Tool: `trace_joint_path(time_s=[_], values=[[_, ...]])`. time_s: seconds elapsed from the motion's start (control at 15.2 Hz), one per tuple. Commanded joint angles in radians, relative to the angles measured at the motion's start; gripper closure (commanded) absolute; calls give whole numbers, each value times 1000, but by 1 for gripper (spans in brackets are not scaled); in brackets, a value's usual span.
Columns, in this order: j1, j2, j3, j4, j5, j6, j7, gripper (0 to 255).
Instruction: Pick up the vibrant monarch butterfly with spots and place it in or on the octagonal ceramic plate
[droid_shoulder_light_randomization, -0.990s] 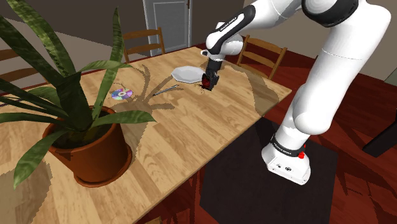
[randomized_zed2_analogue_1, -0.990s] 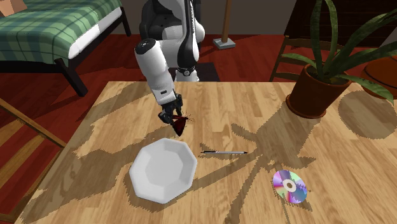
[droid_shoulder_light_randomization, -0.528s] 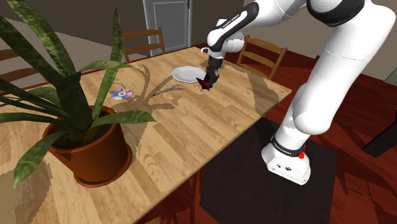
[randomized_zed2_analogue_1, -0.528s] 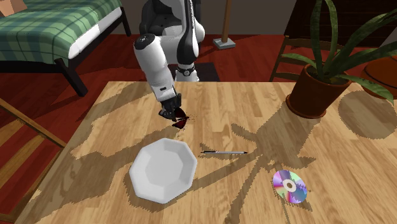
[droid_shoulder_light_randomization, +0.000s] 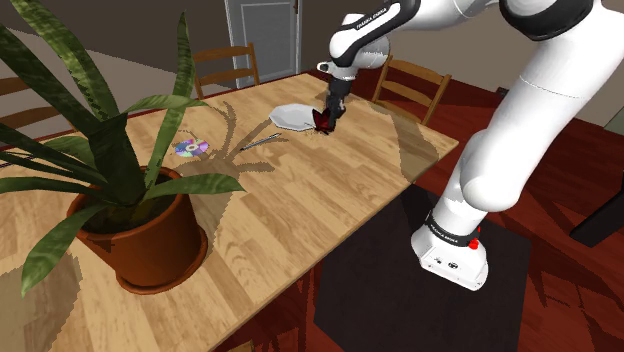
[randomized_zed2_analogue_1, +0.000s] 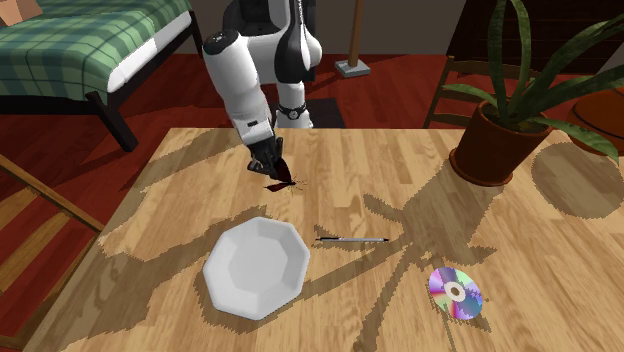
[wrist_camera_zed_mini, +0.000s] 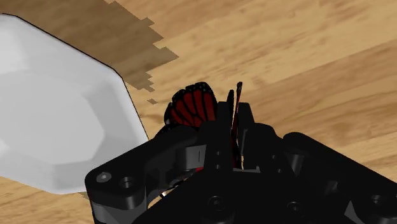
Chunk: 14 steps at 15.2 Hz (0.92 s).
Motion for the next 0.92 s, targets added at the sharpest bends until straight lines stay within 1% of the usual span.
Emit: trace_joint_path(time_s=[0.0, 0.26, 0.53, 0.86], values=[[0, -18, 2, 12, -13, -27, 14, 255], [-2, -40, 4, 33, -29, -67, 30, 255], [-16, 125, -23, 211, 46, -107, -47, 255], [-69, 334, -29, 462, 134, -187, -121, 255]])
